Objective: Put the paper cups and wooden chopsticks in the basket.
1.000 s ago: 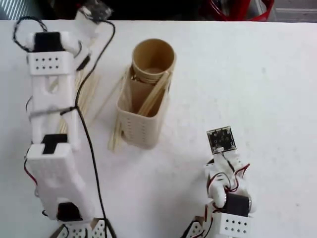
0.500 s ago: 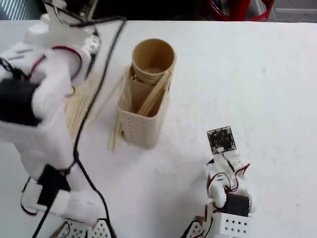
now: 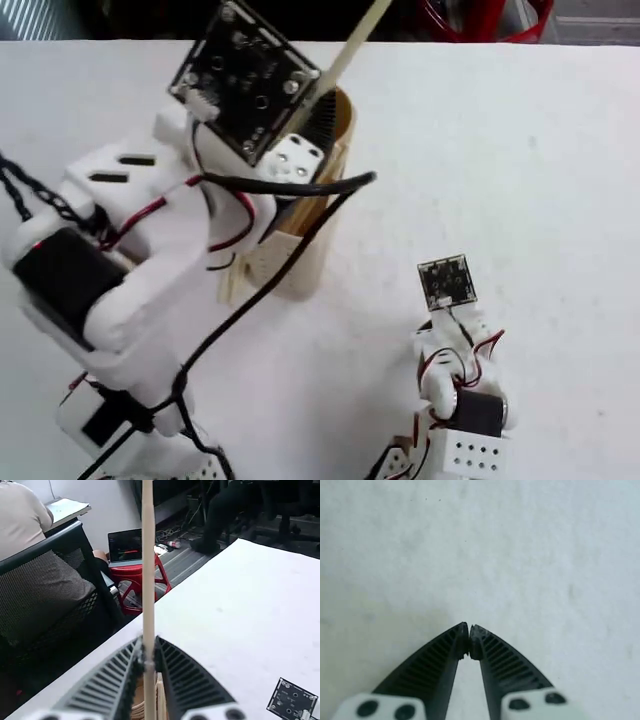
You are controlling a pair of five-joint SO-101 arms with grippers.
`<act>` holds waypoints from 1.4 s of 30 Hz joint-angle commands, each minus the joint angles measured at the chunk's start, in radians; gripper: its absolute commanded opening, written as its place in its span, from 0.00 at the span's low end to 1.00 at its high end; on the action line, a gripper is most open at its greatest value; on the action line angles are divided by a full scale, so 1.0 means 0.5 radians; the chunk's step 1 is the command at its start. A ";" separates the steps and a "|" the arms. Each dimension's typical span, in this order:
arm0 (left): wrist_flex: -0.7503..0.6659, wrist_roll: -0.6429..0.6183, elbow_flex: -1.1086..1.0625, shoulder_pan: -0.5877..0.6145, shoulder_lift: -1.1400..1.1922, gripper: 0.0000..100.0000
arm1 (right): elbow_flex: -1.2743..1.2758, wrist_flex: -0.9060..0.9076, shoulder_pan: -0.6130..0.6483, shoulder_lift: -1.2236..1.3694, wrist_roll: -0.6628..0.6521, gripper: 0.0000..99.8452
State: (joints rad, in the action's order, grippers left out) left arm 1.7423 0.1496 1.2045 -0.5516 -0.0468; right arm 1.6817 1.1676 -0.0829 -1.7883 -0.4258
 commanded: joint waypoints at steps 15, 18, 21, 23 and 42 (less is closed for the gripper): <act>-0.494 -0.086 0.046 0.100 0.391 0.02 | 0.018 -0.023 -0.008 -0.005 0.003 0.02; -0.574 -0.092 0.064 0.106 0.600 0.02 | 0.018 -0.023 -0.005 -0.005 0.003 0.02; -0.580 -0.092 0.068 0.097 0.701 0.02 | 0.018 -0.023 -0.008 -0.005 0.003 0.02; -0.614 -0.083 0.049 0.091 0.710 0.02 | 0.018 -0.023 -0.008 -0.005 0.003 0.02; -0.034 0.209 0.338 0.097 0.585 0.02 | 0.018 -0.023 -0.008 -0.005 0.003 0.02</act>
State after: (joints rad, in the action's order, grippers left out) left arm 1.5766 0.2171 1.2490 -0.4979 0.3168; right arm 1.6817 1.1676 -0.0829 -1.7883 -0.4258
